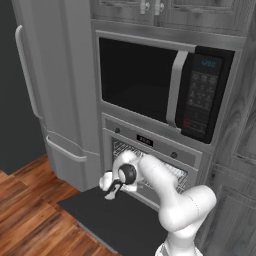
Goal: Take the baked cake out of the oven and place it on the plate for cooling. Then close the oven door.
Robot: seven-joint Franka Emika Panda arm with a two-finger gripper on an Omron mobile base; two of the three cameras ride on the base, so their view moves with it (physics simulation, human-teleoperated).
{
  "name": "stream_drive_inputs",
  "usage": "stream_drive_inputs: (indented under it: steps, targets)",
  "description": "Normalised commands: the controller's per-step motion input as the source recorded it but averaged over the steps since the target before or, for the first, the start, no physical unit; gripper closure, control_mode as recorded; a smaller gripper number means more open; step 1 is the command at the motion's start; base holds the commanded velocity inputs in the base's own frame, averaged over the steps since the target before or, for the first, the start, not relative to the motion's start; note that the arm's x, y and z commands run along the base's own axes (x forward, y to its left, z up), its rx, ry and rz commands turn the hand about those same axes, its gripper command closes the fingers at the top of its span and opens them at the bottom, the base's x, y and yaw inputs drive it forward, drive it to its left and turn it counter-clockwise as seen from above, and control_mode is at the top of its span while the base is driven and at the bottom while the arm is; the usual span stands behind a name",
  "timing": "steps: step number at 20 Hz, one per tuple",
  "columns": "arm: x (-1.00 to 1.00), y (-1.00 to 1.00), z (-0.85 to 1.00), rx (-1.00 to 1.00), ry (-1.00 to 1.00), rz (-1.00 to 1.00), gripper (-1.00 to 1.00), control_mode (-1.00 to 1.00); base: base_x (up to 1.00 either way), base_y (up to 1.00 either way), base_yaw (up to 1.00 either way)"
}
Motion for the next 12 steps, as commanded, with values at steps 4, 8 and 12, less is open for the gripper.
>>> stream_drive_inputs:
  steps: [4, 8, 12]
  targets:
    - [0.06, -0.58, -0.20, 0.27, -0.13, 0.10, -1.00, -1.00, 0.00, 0.00, 0.00]
    - [-0.10, -0.67, 0.00, 0.34, -0.06, 0.11, -1.00, -1.00, 0.00, 0.00, 0.00]
    - [-0.36, -0.73, 0.00, 0.34, -0.08, 0.19, -1.00, -1.00, 0.00, 0.00, 0.00]
